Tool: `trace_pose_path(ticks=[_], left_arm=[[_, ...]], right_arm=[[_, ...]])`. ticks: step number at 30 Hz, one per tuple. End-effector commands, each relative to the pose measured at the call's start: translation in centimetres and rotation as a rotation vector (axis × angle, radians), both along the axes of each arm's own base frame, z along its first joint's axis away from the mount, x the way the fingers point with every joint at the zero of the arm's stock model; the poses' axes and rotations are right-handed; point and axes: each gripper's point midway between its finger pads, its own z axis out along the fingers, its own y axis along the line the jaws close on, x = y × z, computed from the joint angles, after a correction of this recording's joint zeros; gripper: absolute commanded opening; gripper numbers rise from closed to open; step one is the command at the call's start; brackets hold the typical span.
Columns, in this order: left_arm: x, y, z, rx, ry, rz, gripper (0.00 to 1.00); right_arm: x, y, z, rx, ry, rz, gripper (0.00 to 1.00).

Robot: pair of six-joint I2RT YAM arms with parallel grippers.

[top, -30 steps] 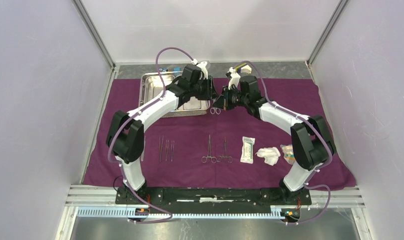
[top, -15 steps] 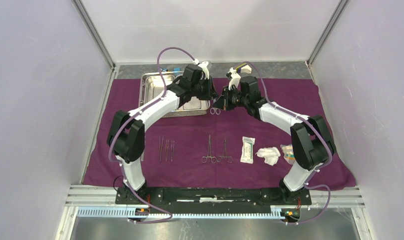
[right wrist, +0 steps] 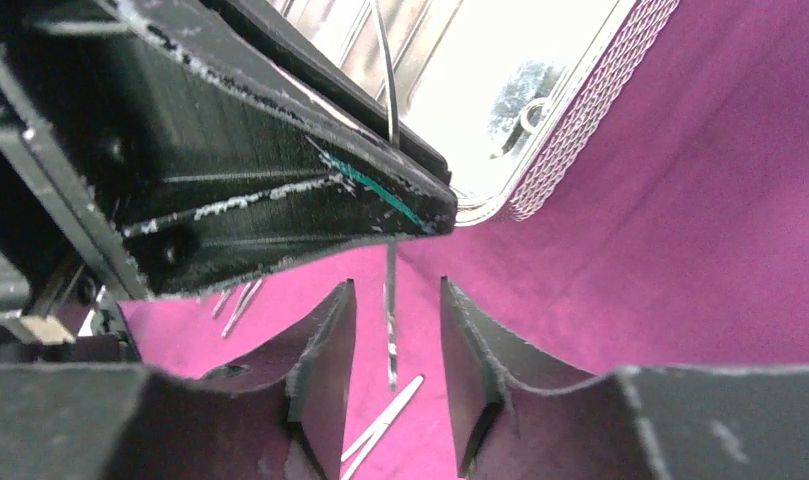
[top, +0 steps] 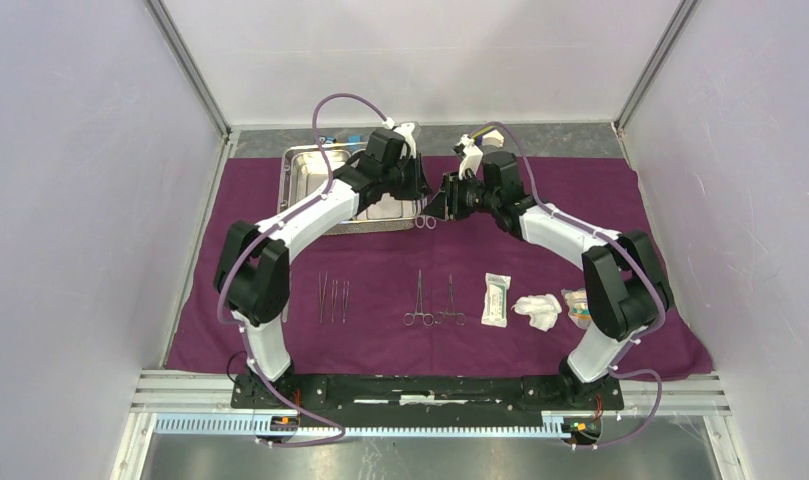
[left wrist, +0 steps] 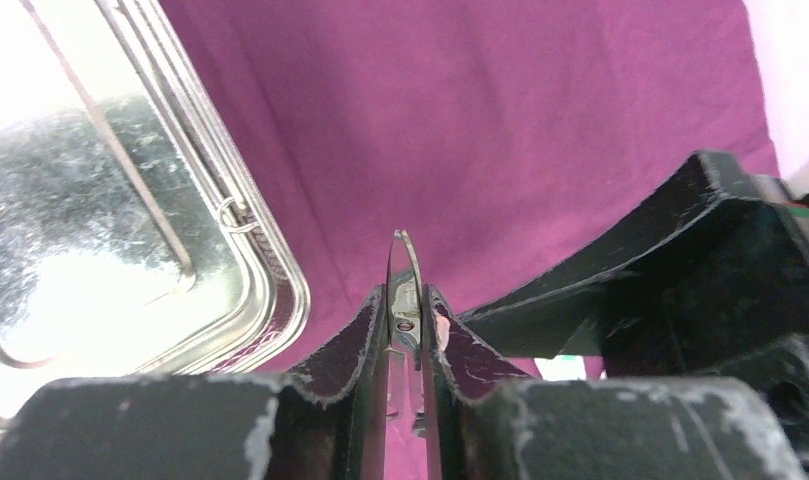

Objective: Open and lay out the surgical kit
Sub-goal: Place the medical item in the surgical kit.

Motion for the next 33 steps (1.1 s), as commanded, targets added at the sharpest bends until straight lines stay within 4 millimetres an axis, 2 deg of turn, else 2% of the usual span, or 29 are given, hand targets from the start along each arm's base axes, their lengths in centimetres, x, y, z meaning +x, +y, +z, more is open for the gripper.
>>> trace_pose_path(ticks=[1, 6, 7, 13, 17, 20, 25, 27, 29, 33], left_arm=[[0.6, 0.9, 1.9, 0.039, -0.071, 0.016, 0.02], [-1.4, 2.9, 2.2, 0.095, -0.068, 0.017, 0.02], [-2.1, 3.4, 2.1, 0.108, -0.055, 0.016, 0.02], [-7.1, 6.0, -0.1, 0.202, 0.057, -0.002, 0.02], [-10.9, 6.4, -1.3, 0.23, 0.114, -0.044, 0.02], [-12.8, 6.6, -2.8, 0.249, 0.166, -0.05, 0.02], [-15.2, 7.7, -7.1, 0.261, 0.293, 0.0, 0.02], [-15.9, 7.9, -8.3, 0.261, 0.334, 0.018, 0.02], [-16.3, 8.1, -8.9, 0.266, 0.354, 0.028, 0.02], [-16.9, 8.3, -9.7, 0.263, 0.39, 0.044, 0.02]], right_arm=[[0.0, -1.1, 2.5, -0.007, -0.102, 0.044, 0.48], [-0.2, -4.2, 2.2, -0.091, -0.158, 0.077, 0.54], [-0.6, -5.2, 1.5, -0.121, -0.146, 0.078, 0.54], [-1.0, -10.1, 0.2, -0.226, -0.22, 0.031, 0.55], [-1.8, -12.7, -0.7, -0.262, -0.261, -0.012, 0.55], [-2.4, -14.5, -1.2, -0.31, -0.286, -0.043, 0.55], [-2.1, -17.9, -0.6, -0.424, -0.366, -0.12, 0.56], [-2.4, -19.1, -0.7, -0.45, -0.382, -0.15, 0.56], [-3.0, -20.1, -1.0, -0.468, -0.387, -0.174, 0.56], [-2.7, -21.8, -0.1, -0.483, -0.433, -0.233, 0.56]])
